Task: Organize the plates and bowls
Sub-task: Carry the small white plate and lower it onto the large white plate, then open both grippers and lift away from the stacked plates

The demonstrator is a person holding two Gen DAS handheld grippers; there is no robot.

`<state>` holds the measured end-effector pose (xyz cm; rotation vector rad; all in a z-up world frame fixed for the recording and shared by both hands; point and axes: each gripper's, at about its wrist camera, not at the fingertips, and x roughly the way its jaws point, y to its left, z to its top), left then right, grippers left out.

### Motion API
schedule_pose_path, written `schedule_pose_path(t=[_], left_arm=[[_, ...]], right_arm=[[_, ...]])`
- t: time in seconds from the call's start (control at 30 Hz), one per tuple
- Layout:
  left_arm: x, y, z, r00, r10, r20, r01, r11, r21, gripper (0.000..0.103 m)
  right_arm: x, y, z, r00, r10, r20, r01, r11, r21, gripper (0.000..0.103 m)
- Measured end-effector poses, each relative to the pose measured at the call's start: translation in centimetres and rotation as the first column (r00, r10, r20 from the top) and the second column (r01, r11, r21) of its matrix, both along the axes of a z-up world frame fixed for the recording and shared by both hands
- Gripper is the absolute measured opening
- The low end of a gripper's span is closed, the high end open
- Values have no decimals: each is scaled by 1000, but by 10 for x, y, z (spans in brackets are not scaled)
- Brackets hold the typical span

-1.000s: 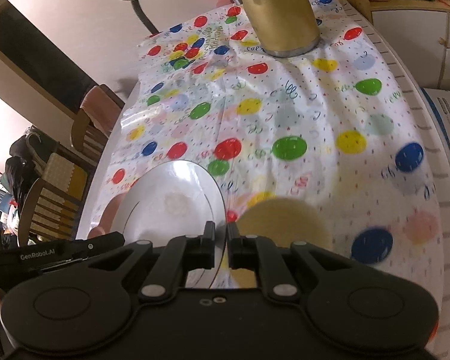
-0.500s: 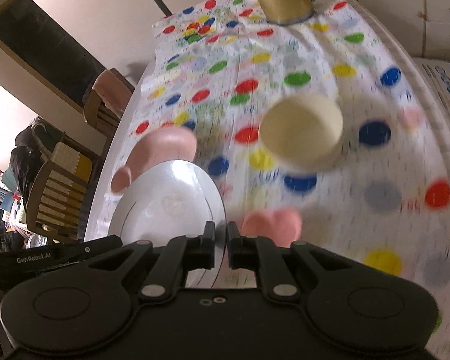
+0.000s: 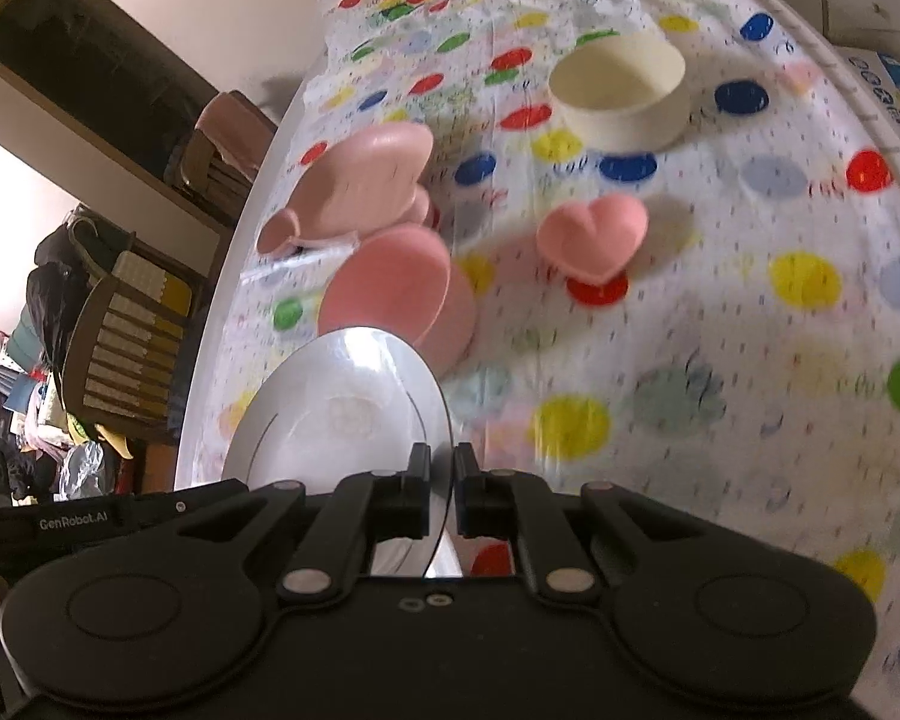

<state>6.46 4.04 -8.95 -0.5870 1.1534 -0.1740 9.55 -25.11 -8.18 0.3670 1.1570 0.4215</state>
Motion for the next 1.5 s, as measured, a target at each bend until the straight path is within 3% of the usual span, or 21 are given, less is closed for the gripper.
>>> schedule_pose_path(t=[0.57, 0.83, 1.5], left_arm=[[-48, 23, -44, 996, 6, -89, -4, 1000, 25, 19], [-52, 22, -57, 995, -8, -99, 14, 998, 59, 19], [-52, 32, -70, 993, 18, -113, -16, 1000, 22, 19]], right_arm=[[-56, 31, -42, 997, 6, -77, -8, 1000, -26, 7], [-60, 36, -58, 996, -10, -93, 7, 1000, -26, 7], [-59, 41, -73, 990, -38, -134, 33, 999, -39, 7]])
